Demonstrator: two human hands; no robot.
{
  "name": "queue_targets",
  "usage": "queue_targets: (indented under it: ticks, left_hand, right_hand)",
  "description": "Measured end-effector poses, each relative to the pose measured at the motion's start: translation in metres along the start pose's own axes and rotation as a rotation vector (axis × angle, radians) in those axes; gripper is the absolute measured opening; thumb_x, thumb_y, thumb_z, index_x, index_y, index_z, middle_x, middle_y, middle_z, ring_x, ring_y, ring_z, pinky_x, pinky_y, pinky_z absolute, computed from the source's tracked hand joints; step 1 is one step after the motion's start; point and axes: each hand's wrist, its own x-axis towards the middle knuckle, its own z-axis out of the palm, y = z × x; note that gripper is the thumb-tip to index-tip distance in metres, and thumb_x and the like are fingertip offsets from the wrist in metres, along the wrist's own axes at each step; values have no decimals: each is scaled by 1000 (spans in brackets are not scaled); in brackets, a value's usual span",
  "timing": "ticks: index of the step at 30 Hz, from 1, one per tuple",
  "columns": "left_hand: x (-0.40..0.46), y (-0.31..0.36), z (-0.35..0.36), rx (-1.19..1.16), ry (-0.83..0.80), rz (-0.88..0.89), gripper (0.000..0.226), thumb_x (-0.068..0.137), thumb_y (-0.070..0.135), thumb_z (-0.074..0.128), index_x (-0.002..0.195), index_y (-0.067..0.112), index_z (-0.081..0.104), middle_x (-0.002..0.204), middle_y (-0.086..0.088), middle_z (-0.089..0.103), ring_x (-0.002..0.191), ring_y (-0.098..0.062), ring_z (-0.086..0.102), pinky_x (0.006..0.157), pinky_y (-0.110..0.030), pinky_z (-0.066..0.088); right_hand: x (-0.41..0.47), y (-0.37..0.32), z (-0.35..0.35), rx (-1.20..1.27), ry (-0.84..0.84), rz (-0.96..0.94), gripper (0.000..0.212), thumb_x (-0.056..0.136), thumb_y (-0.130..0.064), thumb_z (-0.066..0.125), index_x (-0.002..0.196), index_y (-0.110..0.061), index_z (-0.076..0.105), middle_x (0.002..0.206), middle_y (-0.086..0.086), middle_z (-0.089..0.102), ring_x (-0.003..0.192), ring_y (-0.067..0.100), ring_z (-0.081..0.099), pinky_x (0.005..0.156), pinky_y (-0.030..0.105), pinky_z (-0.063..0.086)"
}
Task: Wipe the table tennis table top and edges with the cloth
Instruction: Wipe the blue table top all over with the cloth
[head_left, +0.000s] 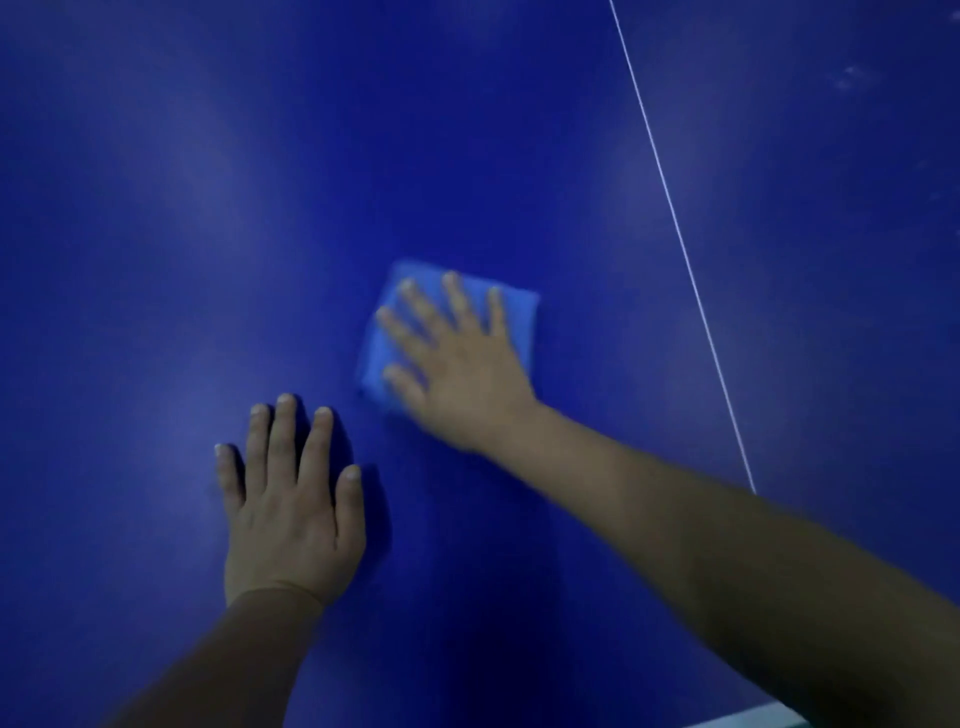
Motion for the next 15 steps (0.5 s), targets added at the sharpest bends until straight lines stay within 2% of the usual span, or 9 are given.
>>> queue_targets:
  ticks: [2,3,5,7,9,12,15]
  left_hand:
    - [-1,-1,0,2,-4,-1,65,100,45,25,152,9,41,162,-17,27,154,-33,13,122,-56,1]
    - [-1,-1,-1,1,-12,-1,65,100,46,25,152,9,40,163,-16,26,154,-32,10,122,-55,-1]
    - [-1,-1,-2,-6,-24,-5,66,100,46,24,153,10,38,164,-15,23,155,-29,6,123,-51,-6]
    - [-1,0,-3,-12,-31,-7,65,99,46,24,153,10,37,164,-15,22,156,-28,5,124,-49,-8]
    - [-1,0,-4,-19,-33,-9,66,99,45,24,153,10,38,164,-15,22,155,-28,5,124,-47,-9]
    - [-1,0,-5,-17,-30,-2,65,99,45,25,152,8,39,164,-15,23,155,-30,7,124,-47,-9]
    - [-1,-1,-4,-6,-44,0,65,100,45,25,152,8,39,164,-16,23,155,-31,7,124,-50,-7]
  right_hand:
    - [-17,6,1,28,-15,-204,60,100,-57,30,155,-34,35,164,-1,29,152,35,22,119,65,8]
    - [-18,30,2,11,15,-181,60,99,-57,33,153,-33,40,162,0,35,150,36,29,117,66,13]
    - [-8,97,-2,-49,65,36,64,96,-59,30,151,-30,45,159,2,39,146,39,34,114,70,23]
    - [1,166,-17,-64,30,309,73,93,-63,19,156,-29,36,164,1,30,150,38,26,114,69,21]
    - [-4,201,-24,-26,22,435,75,93,-64,14,158,-29,29,167,0,23,152,37,20,116,66,17]
    - [-51,192,-15,-35,39,315,67,99,-61,21,158,-30,28,166,0,23,152,36,19,116,67,17]
    - [-123,169,-8,-80,-7,-33,60,104,-58,22,156,-28,30,165,2,25,153,34,19,118,64,15]
